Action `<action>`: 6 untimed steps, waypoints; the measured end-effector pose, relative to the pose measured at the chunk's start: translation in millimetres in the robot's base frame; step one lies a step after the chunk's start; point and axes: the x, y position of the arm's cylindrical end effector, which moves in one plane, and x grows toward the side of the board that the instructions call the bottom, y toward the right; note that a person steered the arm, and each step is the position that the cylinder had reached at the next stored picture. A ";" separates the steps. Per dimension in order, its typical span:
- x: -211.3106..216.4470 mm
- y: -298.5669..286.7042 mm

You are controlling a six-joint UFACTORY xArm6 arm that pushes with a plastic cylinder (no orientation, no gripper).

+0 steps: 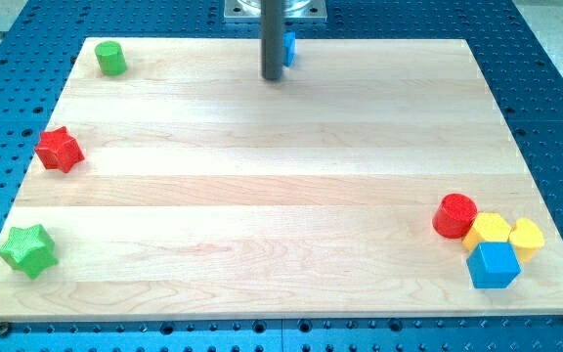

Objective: Move the green circle to the top left side of the board

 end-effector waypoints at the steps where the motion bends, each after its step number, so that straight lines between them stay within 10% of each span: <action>1: 0.7 -46.9; 6: -16.5 -207.1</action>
